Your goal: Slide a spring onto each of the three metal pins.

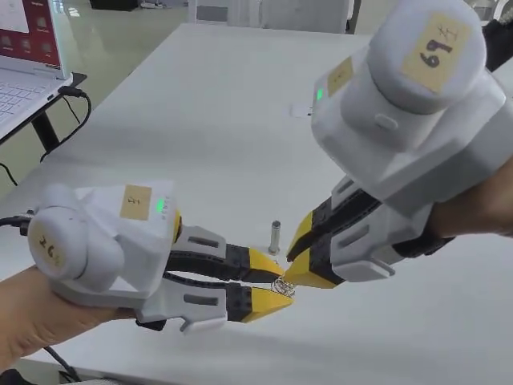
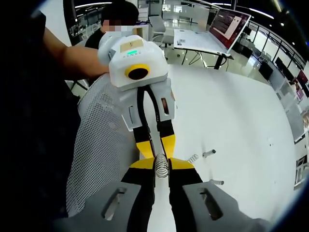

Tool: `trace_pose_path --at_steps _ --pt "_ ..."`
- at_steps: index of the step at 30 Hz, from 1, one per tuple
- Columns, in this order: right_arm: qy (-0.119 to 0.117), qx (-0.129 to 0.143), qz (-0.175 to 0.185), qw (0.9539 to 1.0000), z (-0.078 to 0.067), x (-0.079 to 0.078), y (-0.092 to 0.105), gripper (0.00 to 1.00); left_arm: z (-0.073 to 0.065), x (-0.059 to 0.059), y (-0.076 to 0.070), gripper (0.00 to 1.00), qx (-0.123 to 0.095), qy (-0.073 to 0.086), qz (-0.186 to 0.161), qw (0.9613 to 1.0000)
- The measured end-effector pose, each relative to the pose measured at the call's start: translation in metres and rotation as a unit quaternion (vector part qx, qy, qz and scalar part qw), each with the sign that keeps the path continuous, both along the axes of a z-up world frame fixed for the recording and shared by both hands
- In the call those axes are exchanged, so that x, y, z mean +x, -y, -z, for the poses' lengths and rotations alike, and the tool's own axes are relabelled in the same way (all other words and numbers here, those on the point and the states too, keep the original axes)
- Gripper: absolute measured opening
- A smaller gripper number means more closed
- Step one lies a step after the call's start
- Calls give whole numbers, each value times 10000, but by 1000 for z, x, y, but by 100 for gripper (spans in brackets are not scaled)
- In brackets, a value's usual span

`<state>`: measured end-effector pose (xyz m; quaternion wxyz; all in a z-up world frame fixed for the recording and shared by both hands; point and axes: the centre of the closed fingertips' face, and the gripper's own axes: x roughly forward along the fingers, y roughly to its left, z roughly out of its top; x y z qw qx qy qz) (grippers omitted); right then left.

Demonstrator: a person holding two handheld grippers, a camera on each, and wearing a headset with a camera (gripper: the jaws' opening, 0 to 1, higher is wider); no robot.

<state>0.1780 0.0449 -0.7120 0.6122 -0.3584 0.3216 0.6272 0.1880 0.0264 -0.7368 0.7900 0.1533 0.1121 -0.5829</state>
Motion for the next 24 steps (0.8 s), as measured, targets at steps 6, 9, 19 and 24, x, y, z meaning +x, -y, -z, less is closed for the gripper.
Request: trace_pose_path --at_steps 6,9,19,24 --pt "5 -15 -16 10000 0 0 1 7 0 0 1 2 -9 6 19 10000" --pt "-4 -42 -2 10000 1 0 2 8 0 0 1 2 -10 1 22 10000" --pt "20 -63 -59 10000 1 -1 3 8 -1 -1 0 2 -17 -9 34 10000" --pt "45 -93 -109 9999 3 -1 4 12 0 0 0 2 -5 -7 24 10000"
